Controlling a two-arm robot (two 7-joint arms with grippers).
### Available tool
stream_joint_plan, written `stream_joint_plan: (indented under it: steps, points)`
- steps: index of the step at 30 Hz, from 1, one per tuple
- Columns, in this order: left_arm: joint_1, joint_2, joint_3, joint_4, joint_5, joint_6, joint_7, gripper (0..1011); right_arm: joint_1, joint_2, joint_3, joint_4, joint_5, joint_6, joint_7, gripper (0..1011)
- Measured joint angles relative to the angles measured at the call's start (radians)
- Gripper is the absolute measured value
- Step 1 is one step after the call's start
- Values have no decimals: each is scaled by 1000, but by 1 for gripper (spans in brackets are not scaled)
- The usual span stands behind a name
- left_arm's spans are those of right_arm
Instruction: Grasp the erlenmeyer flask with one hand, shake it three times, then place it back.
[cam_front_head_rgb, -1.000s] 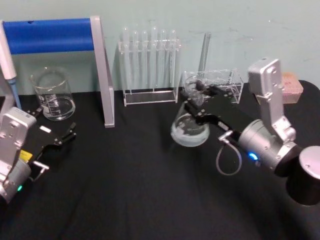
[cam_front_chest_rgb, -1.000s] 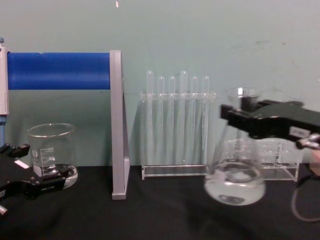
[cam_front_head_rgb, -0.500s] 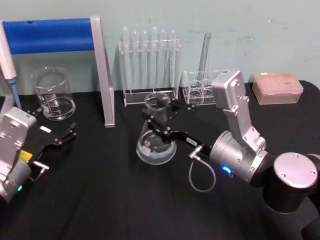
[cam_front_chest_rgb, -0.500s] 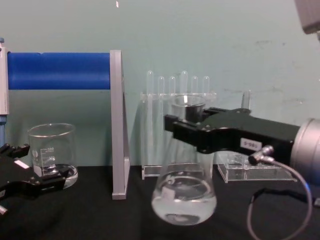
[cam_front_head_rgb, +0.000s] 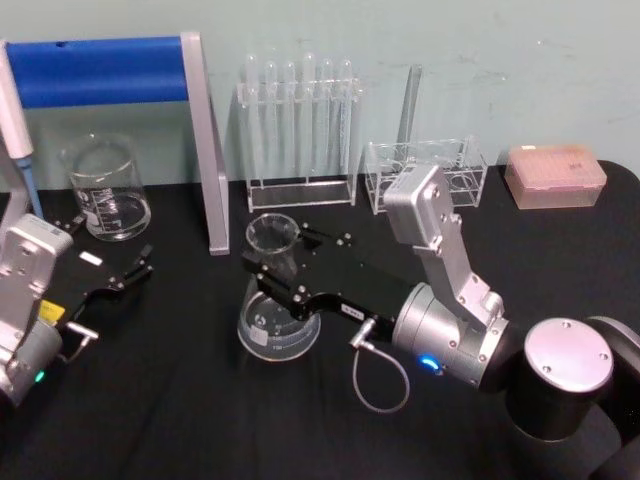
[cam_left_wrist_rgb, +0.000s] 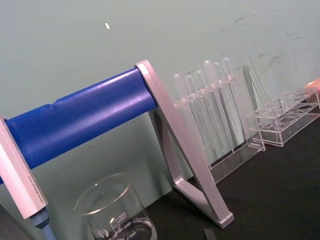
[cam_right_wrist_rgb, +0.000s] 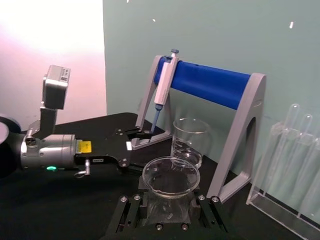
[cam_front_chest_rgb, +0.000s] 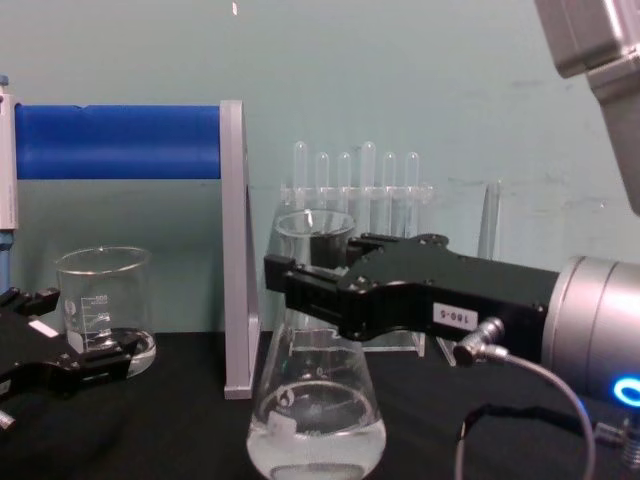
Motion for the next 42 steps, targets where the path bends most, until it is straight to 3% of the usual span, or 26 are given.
stream_joint_plan:
  steps: [9,17,42]
  points:
    - [0,0,0,0,0,0,0,1001,5,8,-10,-1,5,0,-2,456]
    - [0,0,0,0,0,0,0,1001,8,15,25,10,8,-2,-35,456]
    - [0,0,0,0,0,0,0,1001,-19,47,250,58,2,-9,-165,456]
